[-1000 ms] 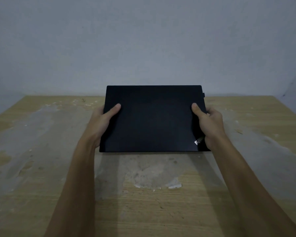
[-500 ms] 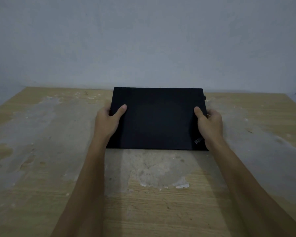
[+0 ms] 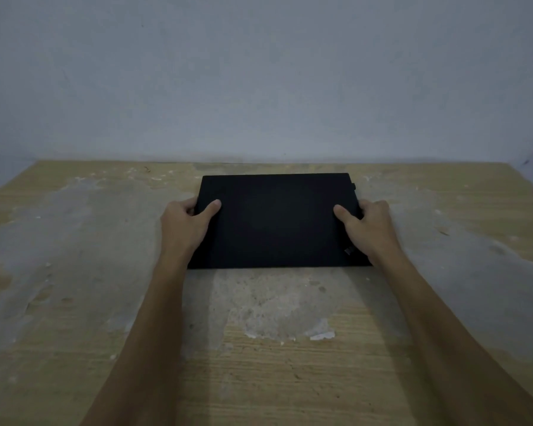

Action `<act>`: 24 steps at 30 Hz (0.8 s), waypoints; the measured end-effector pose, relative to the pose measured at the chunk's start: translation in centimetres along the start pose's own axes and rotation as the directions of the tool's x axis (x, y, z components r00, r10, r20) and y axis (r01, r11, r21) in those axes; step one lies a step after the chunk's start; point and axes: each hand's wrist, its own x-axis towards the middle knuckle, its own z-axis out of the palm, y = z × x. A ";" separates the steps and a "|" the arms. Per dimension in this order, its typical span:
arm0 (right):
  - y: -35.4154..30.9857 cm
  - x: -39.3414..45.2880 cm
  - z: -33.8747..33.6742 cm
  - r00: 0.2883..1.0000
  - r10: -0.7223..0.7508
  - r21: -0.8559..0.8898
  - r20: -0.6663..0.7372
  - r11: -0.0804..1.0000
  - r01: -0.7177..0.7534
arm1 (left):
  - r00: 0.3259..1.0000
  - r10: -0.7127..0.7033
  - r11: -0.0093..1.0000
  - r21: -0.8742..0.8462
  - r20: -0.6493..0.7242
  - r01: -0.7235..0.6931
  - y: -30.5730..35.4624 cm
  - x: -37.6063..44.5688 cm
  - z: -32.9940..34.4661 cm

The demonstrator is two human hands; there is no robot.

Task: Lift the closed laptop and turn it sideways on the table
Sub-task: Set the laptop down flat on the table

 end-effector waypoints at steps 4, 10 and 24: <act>0.1 0.1 0.0 0.999 0.016 -0.029 0.029 0.999 -0.015 | 1.000 0.022 0.999 0.030 0.008 -0.022 0.3 -0.3 0.1; 0.2 0.2 0.1 0.998 0.038 -0.091 0.046 0.995 -0.034 | 0.998 0.057 0.992 0.113 0.024 -0.059 0.8 -0.7 -0.1; -2.5 -3.4 0.4 0.749 -0.221 -0.424 0.625 0.709 0.563 | 0.740 -0.120 0.778 0.526 0.661 -0.343 4.3 -2.2 -0.4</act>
